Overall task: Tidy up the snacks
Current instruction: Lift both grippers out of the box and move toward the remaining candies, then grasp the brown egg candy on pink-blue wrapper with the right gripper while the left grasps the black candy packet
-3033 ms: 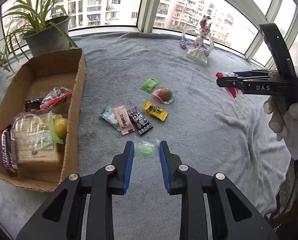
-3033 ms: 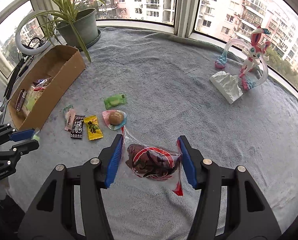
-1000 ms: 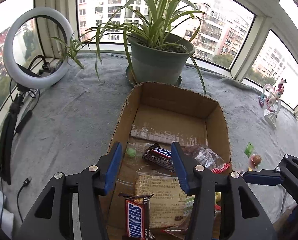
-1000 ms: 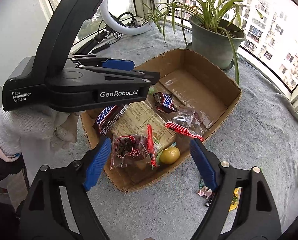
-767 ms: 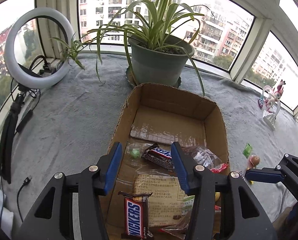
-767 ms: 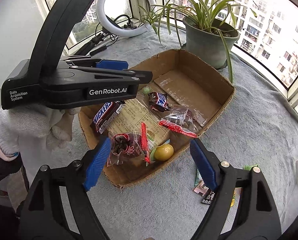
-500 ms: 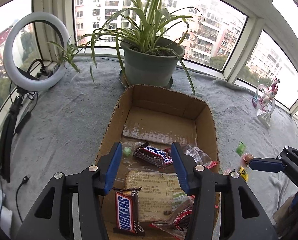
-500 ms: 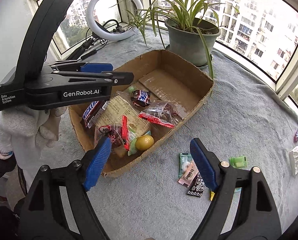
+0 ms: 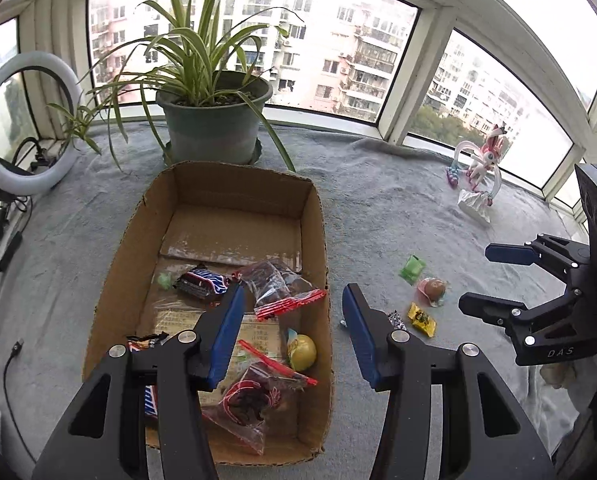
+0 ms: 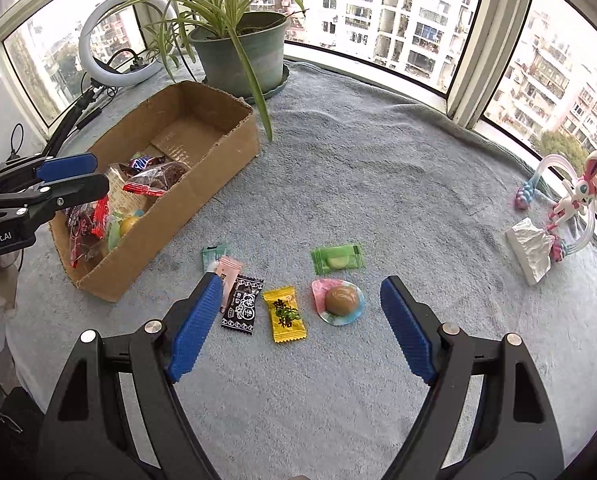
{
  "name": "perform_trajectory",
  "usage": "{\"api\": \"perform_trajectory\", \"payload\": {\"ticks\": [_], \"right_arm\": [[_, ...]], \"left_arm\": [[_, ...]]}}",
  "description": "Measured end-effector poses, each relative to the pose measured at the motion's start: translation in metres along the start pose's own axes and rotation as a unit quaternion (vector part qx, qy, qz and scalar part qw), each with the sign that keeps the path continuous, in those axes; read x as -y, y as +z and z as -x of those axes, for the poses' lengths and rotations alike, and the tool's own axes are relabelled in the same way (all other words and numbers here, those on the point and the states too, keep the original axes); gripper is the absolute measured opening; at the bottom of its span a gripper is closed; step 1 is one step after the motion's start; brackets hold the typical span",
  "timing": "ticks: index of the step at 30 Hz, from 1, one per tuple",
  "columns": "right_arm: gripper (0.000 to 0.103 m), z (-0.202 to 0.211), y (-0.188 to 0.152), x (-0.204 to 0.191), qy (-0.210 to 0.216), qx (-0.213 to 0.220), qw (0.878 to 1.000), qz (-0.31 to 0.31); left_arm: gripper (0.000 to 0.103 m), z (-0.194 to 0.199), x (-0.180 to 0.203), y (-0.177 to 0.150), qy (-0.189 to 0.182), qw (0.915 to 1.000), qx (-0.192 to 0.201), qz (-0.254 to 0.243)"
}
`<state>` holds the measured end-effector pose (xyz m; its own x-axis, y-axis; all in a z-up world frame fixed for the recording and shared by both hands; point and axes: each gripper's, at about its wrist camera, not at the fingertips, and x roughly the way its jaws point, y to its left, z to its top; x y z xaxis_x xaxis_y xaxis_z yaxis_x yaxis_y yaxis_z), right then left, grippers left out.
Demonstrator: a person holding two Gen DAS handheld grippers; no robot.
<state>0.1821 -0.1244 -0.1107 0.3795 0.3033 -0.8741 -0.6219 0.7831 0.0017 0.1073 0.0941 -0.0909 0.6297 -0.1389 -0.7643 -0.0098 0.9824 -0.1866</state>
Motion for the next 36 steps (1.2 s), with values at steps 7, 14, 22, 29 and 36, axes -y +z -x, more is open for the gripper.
{"api": "perform_trajectory", "payload": {"ticks": [7, 14, 22, 29, 36], "right_arm": [[0.084, -0.010, -0.014, 0.038, -0.017, -0.019, 1.000, -0.018], [0.081, -0.024, -0.020, 0.042, -0.009, -0.030, 1.000, -0.004], [0.070, -0.044, -0.019, 0.039, 0.008, -0.045, 0.999, 0.014], [0.066, -0.062, -0.018, 0.041, 0.017, -0.056, 0.998, 0.021], [0.065, -0.071, -0.016, 0.039, 0.025, -0.060, 0.998, 0.025]], "left_arm": [[0.049, -0.011, 0.047, -0.017, -0.033, 0.9983, -0.024, -0.041], [0.031, -0.032, 0.077, -0.032, -0.047, 0.9956, -0.055, -0.059], [0.026, -0.060, 0.092, -0.039, -0.052, 0.9927, -0.090, -0.060], [0.026, -0.083, 0.091, -0.042, -0.049, 0.9913, -0.117, -0.036], [0.026, -0.096, 0.094, -0.042, -0.044, 0.9899, -0.130, -0.037]]}}
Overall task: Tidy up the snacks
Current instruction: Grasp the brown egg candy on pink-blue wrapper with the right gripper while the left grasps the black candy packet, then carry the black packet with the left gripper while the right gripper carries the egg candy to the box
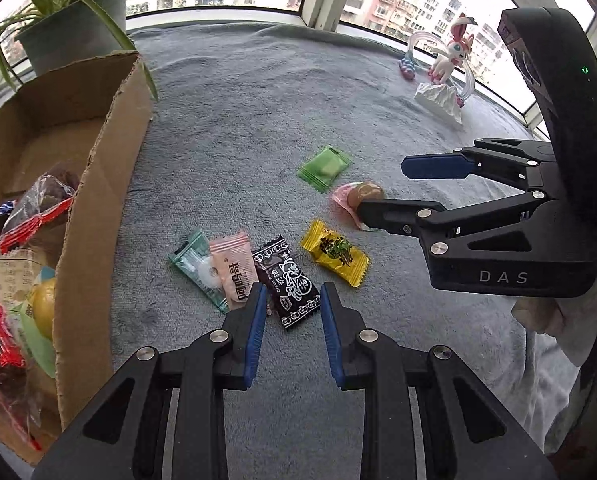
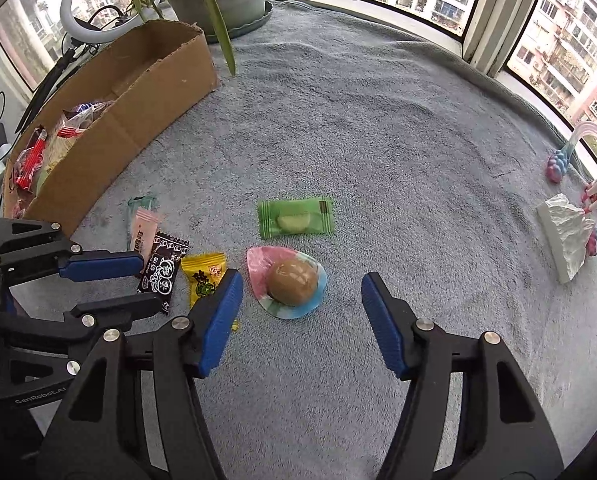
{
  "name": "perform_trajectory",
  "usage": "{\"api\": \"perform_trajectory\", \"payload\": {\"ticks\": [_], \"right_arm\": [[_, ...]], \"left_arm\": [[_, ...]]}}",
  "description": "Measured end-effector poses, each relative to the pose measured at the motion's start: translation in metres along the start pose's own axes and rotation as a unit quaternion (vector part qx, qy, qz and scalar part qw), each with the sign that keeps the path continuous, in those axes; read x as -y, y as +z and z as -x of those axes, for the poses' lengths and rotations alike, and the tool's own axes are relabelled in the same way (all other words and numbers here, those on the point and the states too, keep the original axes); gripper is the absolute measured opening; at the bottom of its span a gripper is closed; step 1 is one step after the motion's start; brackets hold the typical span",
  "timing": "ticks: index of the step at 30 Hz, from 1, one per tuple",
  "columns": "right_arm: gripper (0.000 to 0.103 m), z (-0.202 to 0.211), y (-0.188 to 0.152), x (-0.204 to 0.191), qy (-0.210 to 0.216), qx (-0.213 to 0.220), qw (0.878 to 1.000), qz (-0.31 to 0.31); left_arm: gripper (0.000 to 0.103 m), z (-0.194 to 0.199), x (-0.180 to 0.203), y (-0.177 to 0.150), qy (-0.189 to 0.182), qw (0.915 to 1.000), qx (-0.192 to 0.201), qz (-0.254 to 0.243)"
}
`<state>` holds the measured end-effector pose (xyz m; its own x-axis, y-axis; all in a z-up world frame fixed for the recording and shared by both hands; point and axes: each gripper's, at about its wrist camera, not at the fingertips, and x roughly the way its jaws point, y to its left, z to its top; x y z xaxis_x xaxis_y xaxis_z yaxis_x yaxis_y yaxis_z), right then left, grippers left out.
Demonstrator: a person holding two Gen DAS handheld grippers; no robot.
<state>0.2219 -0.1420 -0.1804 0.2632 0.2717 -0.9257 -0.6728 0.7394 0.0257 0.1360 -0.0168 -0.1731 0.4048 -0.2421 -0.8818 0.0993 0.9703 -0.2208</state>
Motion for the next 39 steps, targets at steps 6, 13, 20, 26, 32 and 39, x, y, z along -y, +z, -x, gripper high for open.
{"api": "perform_trajectory", "payload": {"ticks": [6, 13, 20, 26, 32, 39], "right_arm": [[0.054, -0.009, 0.002, 0.000, 0.003, -0.008, 1.000, 0.001], [0.051, -0.018, 0.003, 0.004, 0.004, -0.017, 1.000, -0.006], [0.036, -0.018, 0.006, 0.001, 0.008, -0.012, 1.000, 0.001], [0.035, -0.017, 0.004, 0.001, 0.011, -0.009, 1.000, -0.003], [0.035, -0.010, -0.002, 0.004, 0.008, -0.005, 1.000, -0.005], [0.035, -0.014, -0.001, 0.004, 0.002, -0.007, 1.000, -0.005]], "left_arm": [[0.026, -0.008, 0.005, 0.003, 0.007, 1.0000, -0.003, -0.004], [0.025, -0.012, 0.010, 0.005, 0.024, 0.9995, 0.006, -0.021], [0.019, -0.012, 0.009, 0.005, 0.031, 0.9990, 0.016, -0.027], [0.018, -0.011, 0.007, 0.005, 0.026, 0.9992, 0.021, -0.023], [0.017, -0.009, 0.004, 0.003, 0.021, 0.9993, 0.023, -0.018], [0.022, -0.015, 0.013, 0.009, 0.032, 0.9985, 0.016, -0.042]]}}
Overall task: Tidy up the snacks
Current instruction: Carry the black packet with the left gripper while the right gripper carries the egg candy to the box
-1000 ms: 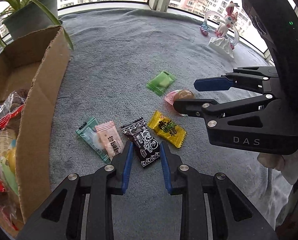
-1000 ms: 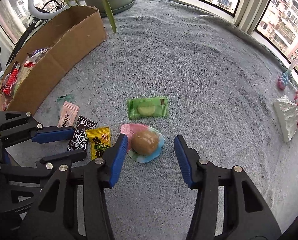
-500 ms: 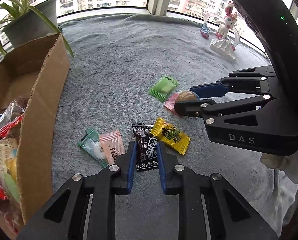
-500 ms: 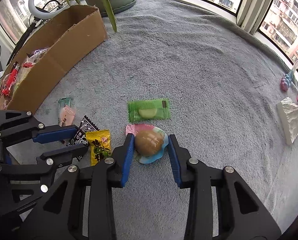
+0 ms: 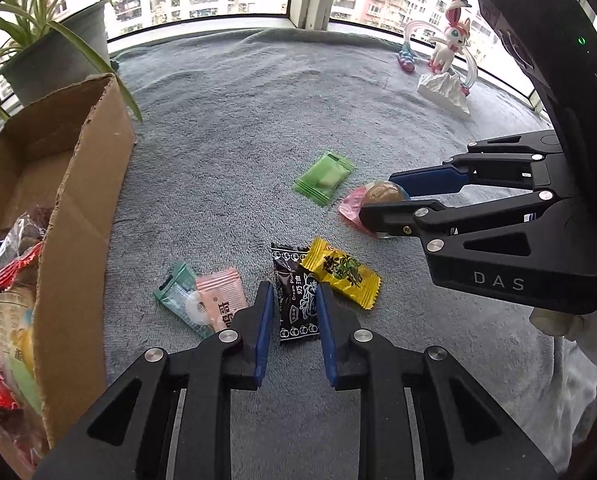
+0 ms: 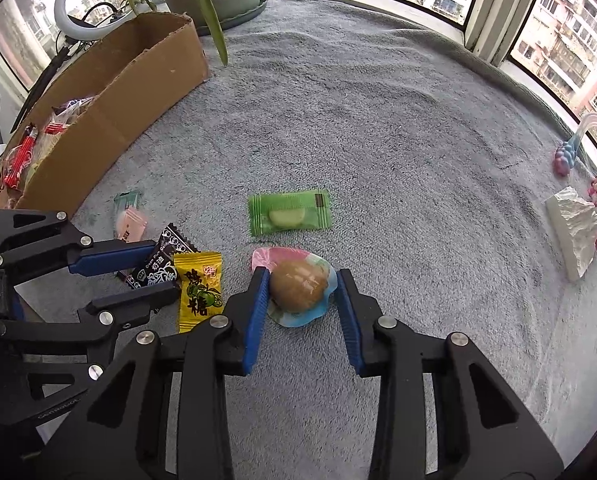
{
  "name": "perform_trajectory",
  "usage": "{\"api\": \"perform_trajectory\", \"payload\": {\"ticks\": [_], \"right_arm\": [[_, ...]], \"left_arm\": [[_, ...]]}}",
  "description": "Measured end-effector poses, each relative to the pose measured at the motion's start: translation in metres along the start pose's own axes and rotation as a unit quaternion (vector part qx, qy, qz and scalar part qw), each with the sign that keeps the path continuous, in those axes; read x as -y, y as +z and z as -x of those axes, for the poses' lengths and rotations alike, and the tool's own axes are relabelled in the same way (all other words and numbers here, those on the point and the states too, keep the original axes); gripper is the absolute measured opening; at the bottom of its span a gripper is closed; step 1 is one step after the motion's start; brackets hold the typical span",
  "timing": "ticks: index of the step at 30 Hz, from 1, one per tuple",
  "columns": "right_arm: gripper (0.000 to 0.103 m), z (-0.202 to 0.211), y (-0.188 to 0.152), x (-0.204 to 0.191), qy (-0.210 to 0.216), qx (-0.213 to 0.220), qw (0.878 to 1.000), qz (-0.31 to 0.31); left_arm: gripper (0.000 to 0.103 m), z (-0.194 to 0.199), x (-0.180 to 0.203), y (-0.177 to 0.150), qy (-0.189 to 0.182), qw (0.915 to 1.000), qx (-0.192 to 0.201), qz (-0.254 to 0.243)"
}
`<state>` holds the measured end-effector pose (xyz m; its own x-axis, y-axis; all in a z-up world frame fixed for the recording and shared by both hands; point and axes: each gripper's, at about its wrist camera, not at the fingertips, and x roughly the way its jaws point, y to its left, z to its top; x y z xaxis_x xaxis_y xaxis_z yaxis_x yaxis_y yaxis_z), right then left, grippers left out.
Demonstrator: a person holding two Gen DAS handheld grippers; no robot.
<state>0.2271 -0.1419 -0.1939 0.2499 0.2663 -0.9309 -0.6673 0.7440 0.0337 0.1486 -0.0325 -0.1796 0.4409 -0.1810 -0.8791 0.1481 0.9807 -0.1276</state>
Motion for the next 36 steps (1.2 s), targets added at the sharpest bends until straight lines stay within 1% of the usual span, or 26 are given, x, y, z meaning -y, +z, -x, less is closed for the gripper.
{"api": "perform_trajectory", "payload": {"ticks": [4, 6, 14, 20, 26, 36], "right_arm": [[0.035, 0.002, -0.001, -0.002, -0.003, 0.002, 1.000, 0.003], [0.035, 0.004, -0.001, -0.001, -0.004, 0.005, 1.000, 0.001], [0.035, 0.020, -0.002, 0.002, -0.009, 0.023, 1.000, -0.005], [0.035, 0.038, 0.003, -0.008, -0.008, 0.038, 0.999, 0.001], [0.035, 0.056, 0.014, -0.030, -0.001, 0.058, 0.998, 0.012], [0.035, 0.074, 0.040, -0.078, 0.015, 0.086, 0.995, 0.037]], "left_arm": [[0.021, -0.003, 0.010, 0.002, 0.024, 0.9990, 0.007, -0.037], [0.020, -0.003, 0.009, 0.001, 0.026, 0.9989, 0.012, -0.037], [0.020, 0.006, -0.003, -0.001, 0.005, 0.9998, 0.017, 0.000], [0.020, 0.030, -0.010, -0.001, -0.002, 0.9991, 0.041, 0.016], [0.020, 0.059, -0.028, 0.000, 0.000, 0.9965, 0.073, 0.039], [0.020, 0.093, -0.073, -0.004, 0.024, 0.9907, 0.111, 0.075]]}}
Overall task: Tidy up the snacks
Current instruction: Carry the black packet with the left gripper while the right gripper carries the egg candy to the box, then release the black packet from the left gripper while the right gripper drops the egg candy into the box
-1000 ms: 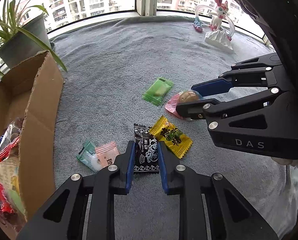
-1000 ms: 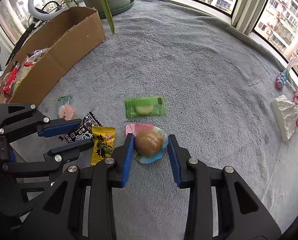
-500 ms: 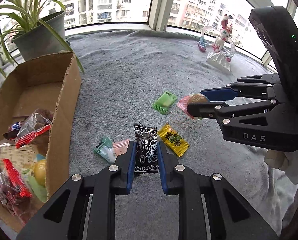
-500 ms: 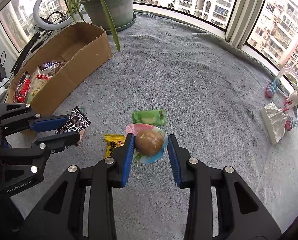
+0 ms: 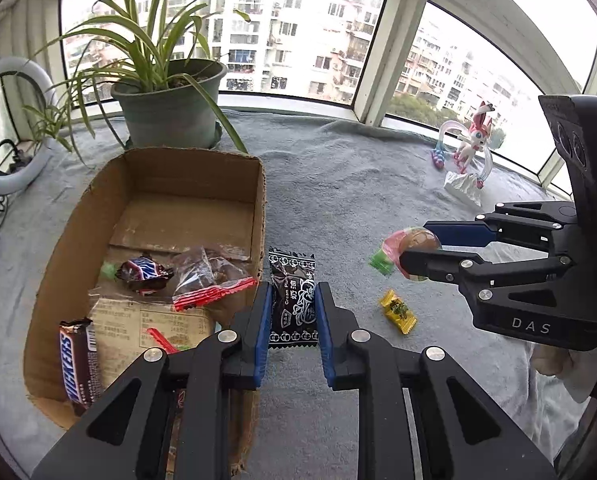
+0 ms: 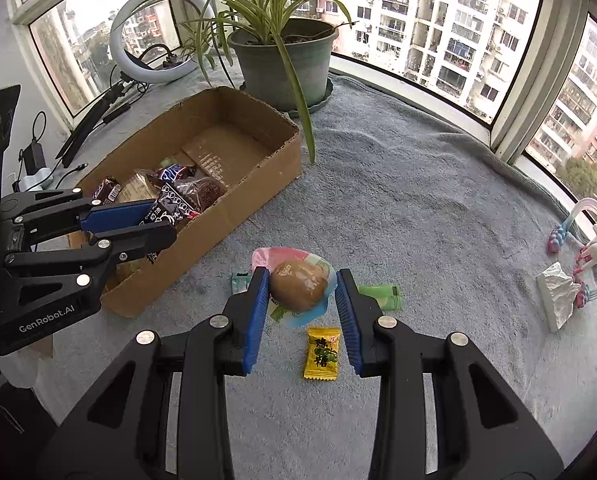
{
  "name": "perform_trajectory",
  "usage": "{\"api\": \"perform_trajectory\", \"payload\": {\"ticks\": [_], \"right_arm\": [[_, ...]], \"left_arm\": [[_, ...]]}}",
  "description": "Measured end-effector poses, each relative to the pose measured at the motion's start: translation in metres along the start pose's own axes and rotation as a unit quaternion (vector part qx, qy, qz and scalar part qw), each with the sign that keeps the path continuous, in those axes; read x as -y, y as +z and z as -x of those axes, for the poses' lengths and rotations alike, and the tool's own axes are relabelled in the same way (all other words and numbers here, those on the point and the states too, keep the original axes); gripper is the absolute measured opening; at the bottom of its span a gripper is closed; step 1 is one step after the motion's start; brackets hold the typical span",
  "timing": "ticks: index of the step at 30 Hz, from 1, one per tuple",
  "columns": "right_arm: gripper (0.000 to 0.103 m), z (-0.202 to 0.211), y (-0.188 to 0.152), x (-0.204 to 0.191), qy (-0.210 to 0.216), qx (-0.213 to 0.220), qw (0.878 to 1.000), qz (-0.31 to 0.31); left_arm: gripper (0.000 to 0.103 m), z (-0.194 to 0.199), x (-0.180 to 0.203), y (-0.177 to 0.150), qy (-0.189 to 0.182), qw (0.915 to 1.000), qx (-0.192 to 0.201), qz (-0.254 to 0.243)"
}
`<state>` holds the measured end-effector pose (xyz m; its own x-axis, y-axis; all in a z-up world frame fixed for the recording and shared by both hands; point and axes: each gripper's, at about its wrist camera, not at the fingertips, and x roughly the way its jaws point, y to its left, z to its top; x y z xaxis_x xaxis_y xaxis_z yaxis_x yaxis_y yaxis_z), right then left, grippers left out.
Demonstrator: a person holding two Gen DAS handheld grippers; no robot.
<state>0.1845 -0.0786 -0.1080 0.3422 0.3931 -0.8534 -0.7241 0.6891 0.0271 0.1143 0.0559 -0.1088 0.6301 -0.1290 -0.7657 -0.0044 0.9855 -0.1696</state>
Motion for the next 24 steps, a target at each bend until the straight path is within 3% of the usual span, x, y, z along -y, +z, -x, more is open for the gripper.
{"api": "perform_trajectory", "payload": {"ticks": [12, 24], "right_arm": [[0.035, -0.018, 0.039, -0.046, 0.025, 0.003, 0.999, 0.023], [0.035, -0.042, 0.053, -0.079, 0.046, -0.008, 0.998, 0.044]], "left_arm": [[0.020, 0.015, -0.060, 0.012, 0.034, 0.9987, 0.017, 0.034], [0.020, 0.012, -0.098, 0.016, 0.051, 0.9970, 0.015, 0.056]]}}
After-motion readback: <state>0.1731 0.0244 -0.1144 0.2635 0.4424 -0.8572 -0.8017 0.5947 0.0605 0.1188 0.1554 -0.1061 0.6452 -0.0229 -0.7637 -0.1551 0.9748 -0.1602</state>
